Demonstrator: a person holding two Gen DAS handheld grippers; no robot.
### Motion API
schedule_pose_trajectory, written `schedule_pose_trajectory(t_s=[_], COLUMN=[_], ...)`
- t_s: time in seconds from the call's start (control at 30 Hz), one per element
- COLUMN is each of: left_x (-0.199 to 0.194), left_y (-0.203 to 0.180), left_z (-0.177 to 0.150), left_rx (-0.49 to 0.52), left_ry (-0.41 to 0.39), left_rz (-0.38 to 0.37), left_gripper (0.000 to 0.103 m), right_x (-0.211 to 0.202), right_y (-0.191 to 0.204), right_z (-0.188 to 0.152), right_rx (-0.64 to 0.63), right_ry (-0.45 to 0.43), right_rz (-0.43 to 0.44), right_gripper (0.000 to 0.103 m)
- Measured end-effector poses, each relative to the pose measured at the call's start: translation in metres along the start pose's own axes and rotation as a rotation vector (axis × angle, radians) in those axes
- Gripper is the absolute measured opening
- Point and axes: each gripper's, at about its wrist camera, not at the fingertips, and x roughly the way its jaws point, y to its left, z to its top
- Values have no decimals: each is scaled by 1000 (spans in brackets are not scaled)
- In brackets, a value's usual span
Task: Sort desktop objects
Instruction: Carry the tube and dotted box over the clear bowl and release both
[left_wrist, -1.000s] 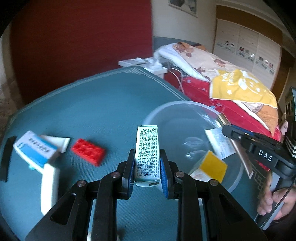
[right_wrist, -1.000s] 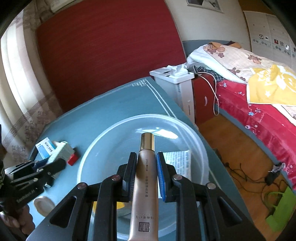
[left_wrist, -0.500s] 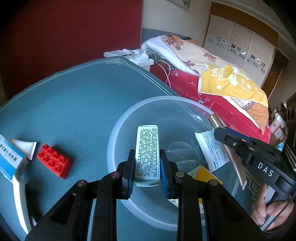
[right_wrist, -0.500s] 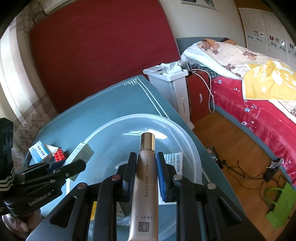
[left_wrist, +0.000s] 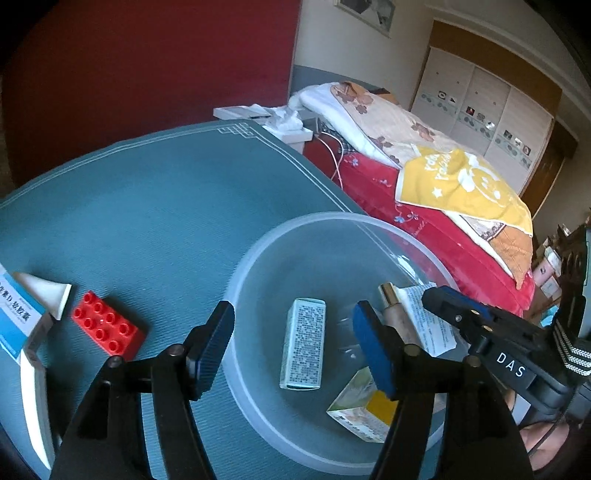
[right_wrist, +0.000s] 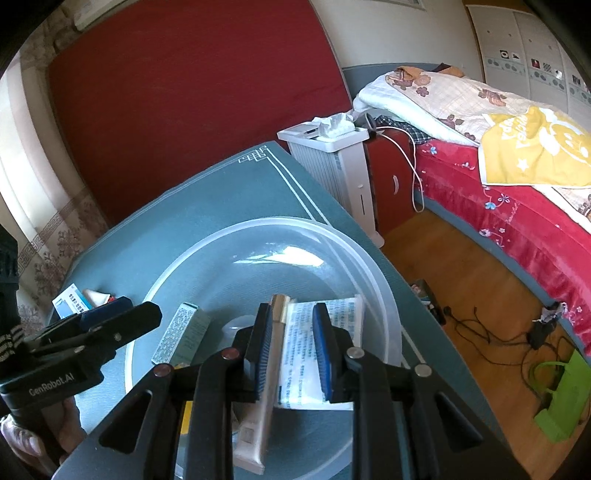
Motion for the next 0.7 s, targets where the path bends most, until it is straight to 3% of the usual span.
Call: schedule_pose_trajectory(t_s=[0.17, 0.23, 0.4, 0.7], left_x=[-8, -13, -27, -40], left_y=[-4, -6, -7, 2], left_z=[-3, -6, -11, -20], left_rx=[45, 64, 97, 87], left_ry=[-16, -26, -51, -54], left_rz=[54, 73, 120, 170], left_gripper=[70, 70, 70, 70], right_x=[-3, -4, -9, -16], right_y=[4, 8, 16, 29], right_z=[0, -1, -4, -14], right_rx=[-10, -13, -30, -61], right_ry=[-10, -13, -30, -30], right_rz=[8, 12, 6, 7], right_gripper=[26, 33, 70, 75])
